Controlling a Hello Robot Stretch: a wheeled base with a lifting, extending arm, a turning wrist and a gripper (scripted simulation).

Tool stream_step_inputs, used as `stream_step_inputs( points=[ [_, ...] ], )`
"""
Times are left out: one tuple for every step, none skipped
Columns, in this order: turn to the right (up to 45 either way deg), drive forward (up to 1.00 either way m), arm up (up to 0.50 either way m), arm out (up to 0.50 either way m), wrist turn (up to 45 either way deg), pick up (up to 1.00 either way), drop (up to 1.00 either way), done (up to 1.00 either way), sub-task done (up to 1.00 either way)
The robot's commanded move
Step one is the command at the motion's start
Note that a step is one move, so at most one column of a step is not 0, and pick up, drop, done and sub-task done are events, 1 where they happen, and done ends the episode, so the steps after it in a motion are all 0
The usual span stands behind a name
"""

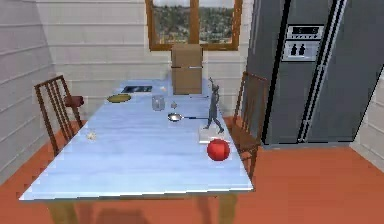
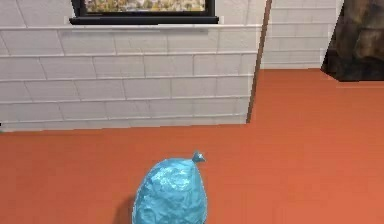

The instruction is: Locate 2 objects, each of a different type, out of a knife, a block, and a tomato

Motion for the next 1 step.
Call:
stream_step_inputs(
  points=[
    [0.0,0.0,0.0,0.0,0.0,0.0,0.0,1.0,0.0]
  ],
)
